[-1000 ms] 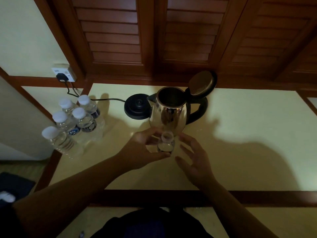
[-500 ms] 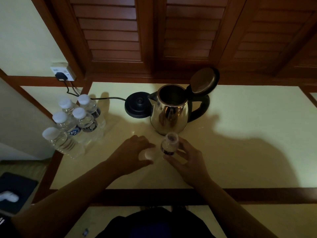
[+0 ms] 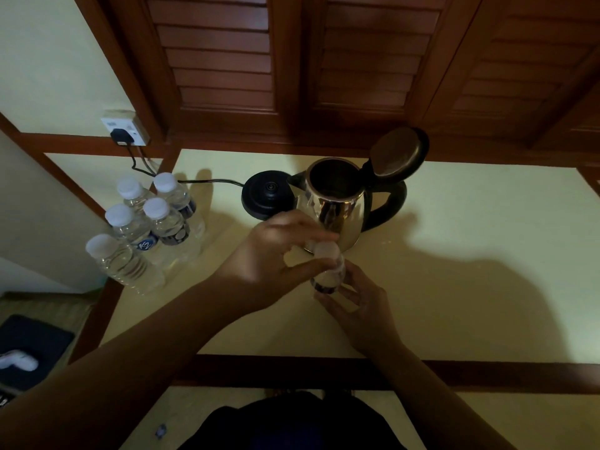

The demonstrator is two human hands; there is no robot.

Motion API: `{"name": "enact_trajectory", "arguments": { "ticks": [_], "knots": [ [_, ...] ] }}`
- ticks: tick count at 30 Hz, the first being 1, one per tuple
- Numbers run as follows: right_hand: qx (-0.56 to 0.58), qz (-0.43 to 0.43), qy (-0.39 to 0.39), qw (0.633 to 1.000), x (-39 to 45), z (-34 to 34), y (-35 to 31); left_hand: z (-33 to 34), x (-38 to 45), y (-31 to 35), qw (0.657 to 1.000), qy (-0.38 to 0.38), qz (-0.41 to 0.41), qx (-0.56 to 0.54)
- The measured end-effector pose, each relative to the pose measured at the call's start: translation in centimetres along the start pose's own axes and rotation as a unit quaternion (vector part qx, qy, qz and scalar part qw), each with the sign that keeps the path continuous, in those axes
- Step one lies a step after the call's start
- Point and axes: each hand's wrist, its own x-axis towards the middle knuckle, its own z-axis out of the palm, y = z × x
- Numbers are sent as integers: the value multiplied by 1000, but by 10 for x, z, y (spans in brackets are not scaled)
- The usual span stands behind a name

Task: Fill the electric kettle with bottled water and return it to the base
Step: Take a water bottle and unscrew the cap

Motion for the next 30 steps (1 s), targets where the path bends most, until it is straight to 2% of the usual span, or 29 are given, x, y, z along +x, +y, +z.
{"name": "enact_trajectory", "arguments": {
  "ticks": [3,8,11,16,19,23,25,27,30],
  "knots": [
    [3,3,-7,1000,0,-1,-1,9,5,-1,996,-51,-2,75],
    [4,2,-9,1000,0,-2,-2,13,9,-1,991,-66,0,119],
    [4,6,-16,1000,1,-3,0,9,13,-2,991,-90,5,97],
    [14,12,-9,1000,0,-3,2,0,22,-1,984,-170,23,48],
    [19,13,-6,1000,0,-3,2,1,26,4,989,-150,1,17],
    [12,9,-8,1000,0,-4,0,12,22,3,997,-46,-17,66],
    [16,9,-12,1000,1,-4,2,16,19,3,997,-25,-12,65],
    [19,15,-20,999,2,-4,3,14,19,2,998,-30,-18,53],
    [18,18,-25,999,2,-3,3,5,26,0,995,-94,-21,29]
  ]
}}
